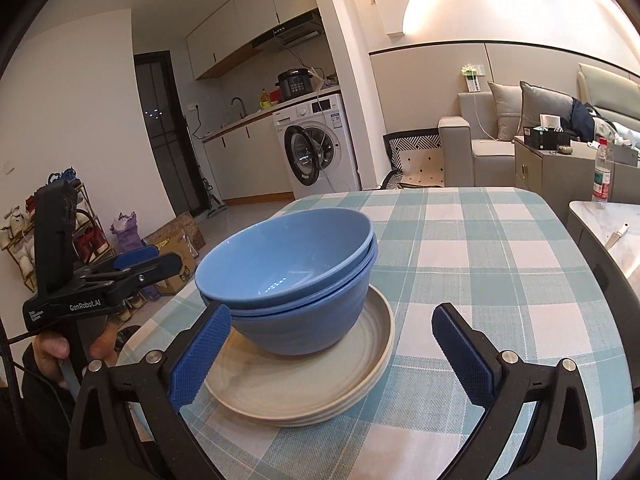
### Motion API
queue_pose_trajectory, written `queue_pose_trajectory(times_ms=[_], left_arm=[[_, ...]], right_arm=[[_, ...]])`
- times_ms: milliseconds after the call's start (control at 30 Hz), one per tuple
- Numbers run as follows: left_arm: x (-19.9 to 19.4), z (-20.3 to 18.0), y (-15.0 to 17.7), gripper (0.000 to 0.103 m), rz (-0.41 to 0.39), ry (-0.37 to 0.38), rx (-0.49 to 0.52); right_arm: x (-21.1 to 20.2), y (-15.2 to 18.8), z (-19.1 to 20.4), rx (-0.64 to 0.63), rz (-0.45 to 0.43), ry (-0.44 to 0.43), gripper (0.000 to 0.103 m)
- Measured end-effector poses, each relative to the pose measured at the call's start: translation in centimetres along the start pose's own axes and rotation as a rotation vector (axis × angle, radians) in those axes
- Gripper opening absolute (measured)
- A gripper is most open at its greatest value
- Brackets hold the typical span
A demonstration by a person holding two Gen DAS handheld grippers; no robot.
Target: Organize plates and bowls
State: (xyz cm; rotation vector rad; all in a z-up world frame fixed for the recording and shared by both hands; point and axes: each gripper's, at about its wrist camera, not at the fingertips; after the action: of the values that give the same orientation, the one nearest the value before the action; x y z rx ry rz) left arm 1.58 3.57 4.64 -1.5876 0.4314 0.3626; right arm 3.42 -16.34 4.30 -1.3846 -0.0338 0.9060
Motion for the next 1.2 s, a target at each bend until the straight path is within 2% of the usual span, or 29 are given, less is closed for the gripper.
queue_pose_trajectory(times_ms=[167, 567, 800, 1200], left_arm=[[-1.6, 0.1, 0.5, 0.103, -0.040, 0.002, -0.008], [-4.3, -0.6, 1.3, 0.103, -0.063, -0.023, 0.024], [-5.6, -0.3, 1.2, 0.103, -0.094, -0.037, 0.009], [-6.8, -0.3, 1.3, 0.103, -0.104, -0.051, 0.022]], right_arm=[[-1.1, 0.2, 0.6, -0.021, -0.023, 0.001, 0.102], [-4.8, 1.4, 1.9, -0.032, -0.052, -0.001, 0.102], [-6.0, 1.4, 2.3, -0.042, -0.075, 0.001, 0.102], [-7.2, 1.2, 3.3, -0.082, -0.119, -0.002, 0.102]])
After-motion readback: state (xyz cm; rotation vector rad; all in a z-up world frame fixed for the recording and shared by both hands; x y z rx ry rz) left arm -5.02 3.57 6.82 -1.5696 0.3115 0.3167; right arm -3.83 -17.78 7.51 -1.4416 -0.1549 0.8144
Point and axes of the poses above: each gripper's, at about its wrist camera, not at the fingertips, and x roughly the way its jaws point, z to its left, y to its underside, and after that the axes turned 2 degrees about x, right-handed
